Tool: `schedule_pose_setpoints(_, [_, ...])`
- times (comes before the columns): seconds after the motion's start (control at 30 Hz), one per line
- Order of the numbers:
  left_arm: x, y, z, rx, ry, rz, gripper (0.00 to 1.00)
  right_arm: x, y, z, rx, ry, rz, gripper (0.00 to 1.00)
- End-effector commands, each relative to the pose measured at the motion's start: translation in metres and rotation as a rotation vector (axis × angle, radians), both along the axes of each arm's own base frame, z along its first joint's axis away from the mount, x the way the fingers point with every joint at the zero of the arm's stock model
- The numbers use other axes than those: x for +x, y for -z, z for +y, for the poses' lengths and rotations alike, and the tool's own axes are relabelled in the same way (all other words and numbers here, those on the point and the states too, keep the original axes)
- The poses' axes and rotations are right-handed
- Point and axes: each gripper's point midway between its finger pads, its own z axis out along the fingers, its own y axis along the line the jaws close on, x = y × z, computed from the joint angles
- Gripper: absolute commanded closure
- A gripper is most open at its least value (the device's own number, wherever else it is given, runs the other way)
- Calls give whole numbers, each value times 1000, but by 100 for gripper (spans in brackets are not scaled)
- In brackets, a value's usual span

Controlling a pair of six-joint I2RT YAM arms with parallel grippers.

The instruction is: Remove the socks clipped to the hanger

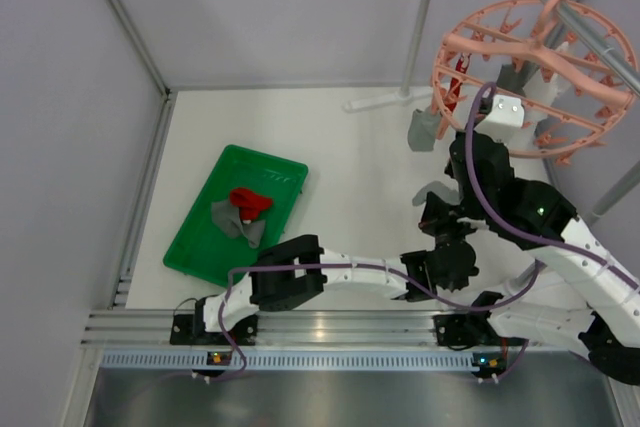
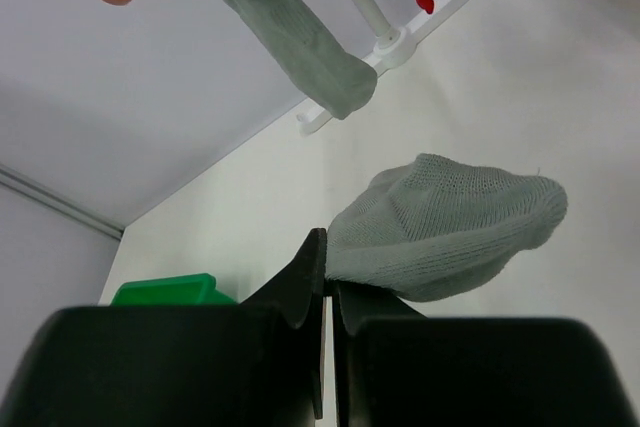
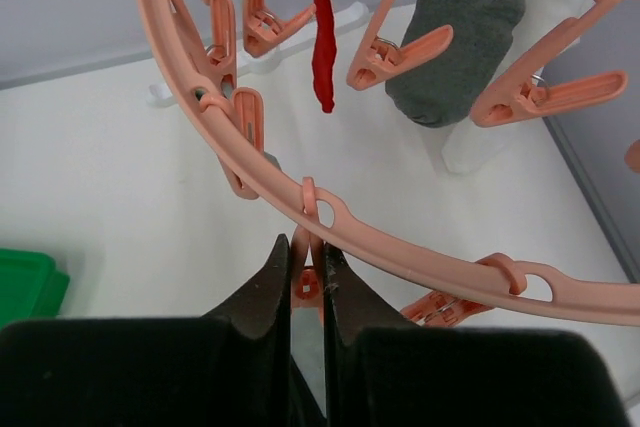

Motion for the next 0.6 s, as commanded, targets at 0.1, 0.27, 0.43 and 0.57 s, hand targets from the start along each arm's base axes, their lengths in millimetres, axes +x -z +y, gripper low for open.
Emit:
schedule_pose_setpoints(0.1, [-5, -29, 10, -94, -10, -3, 100, -1, -6, 2, 19, -12, -25, 100])
schedule_pose_setpoints(0.27, [5, -13, 37, -72, -54, 11, 100, -7, -5, -4, 19, 1, -14, 100])
schedule_pose_setpoints(0.43, [33, -22, 121, -178, -176, 19, 100, -12, -3, -10, 25, 3, -5, 100])
schedule_pose_setpoints(0.57, [42, -15, 192, -191, -226, 22, 100, -16, 1, -12, 25, -6, 9, 100])
